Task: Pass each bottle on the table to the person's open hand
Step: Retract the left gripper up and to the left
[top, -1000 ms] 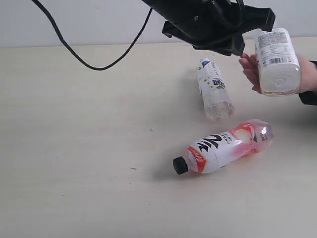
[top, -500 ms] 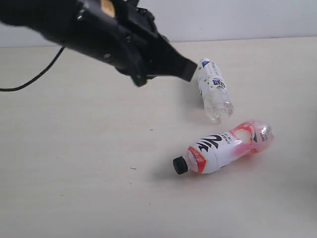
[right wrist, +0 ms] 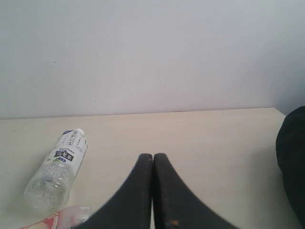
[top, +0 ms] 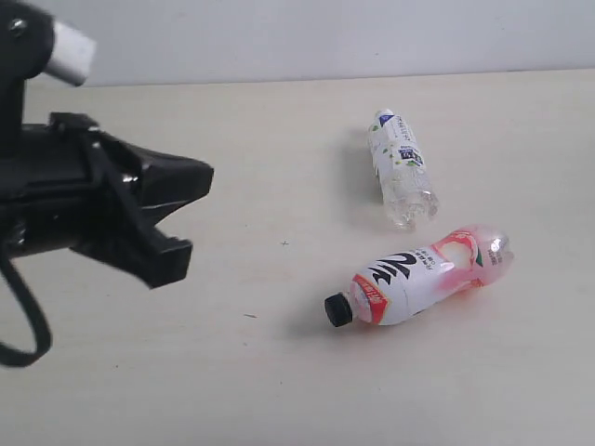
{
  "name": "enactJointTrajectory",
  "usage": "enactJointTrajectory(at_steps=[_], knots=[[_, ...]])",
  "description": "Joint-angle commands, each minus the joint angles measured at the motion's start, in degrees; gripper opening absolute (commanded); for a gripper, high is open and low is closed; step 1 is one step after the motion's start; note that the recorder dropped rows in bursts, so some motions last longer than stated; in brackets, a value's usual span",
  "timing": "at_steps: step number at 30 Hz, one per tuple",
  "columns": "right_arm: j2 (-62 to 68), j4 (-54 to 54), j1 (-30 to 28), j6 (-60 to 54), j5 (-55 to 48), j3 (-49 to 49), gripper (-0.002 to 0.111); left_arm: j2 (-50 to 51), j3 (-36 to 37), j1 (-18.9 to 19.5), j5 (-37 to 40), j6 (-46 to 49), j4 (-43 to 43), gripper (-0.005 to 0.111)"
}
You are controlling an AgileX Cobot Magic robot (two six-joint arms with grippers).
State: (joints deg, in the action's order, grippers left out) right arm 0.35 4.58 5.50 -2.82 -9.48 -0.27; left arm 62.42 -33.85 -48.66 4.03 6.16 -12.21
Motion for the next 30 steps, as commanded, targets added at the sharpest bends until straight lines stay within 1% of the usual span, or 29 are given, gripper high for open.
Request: enactJointTrajectory(at_steps=[1, 4, 9, 12, 16, 18, 30], knots=[[-0.3, 0.0, -0.2, 0.0, 0.6, 0.3, 0.000, -7.4, 6.1, 1.2, -1.6, 0.2, 0.0, 0.000], [-0.3, 0.0, -0.2, 0.0, 0.6, 0.3, 0.000, -11.8, 10.3, 4.5, -1.5, 0.2, 0.0, 0.000], [-0.3, 0.0, -0.2, 0.0, 0.6, 0.3, 0.000, -18.0, 15.8, 13.8, -2.0, 0.0, -0.2, 0.000], [-0.3, 0.0, -0.2, 0.0, 0.6, 0.3, 0.000, -20.6, 17.4, 19.3, -2.0, -0.2, -0.2, 0.000], [-0.3, 0.0, -0.2, 0.0, 0.6, 0.3, 0.000, -21.4, 17.9, 23.3, -2.3, -0.8, -0.4, 0.000], [-0.3, 0.0, -0.2, 0.0, 0.6, 0.3, 0.000, -21.4, 17.9, 24.0, -2.3, -0.8, -0.4, 0.000], [-0.3, 0.0, -0.2, 0.0, 0.6, 0.3, 0.000, -21.4, 18.0, 24.0, -2.3, -0.8, -0.4, 0.000]])
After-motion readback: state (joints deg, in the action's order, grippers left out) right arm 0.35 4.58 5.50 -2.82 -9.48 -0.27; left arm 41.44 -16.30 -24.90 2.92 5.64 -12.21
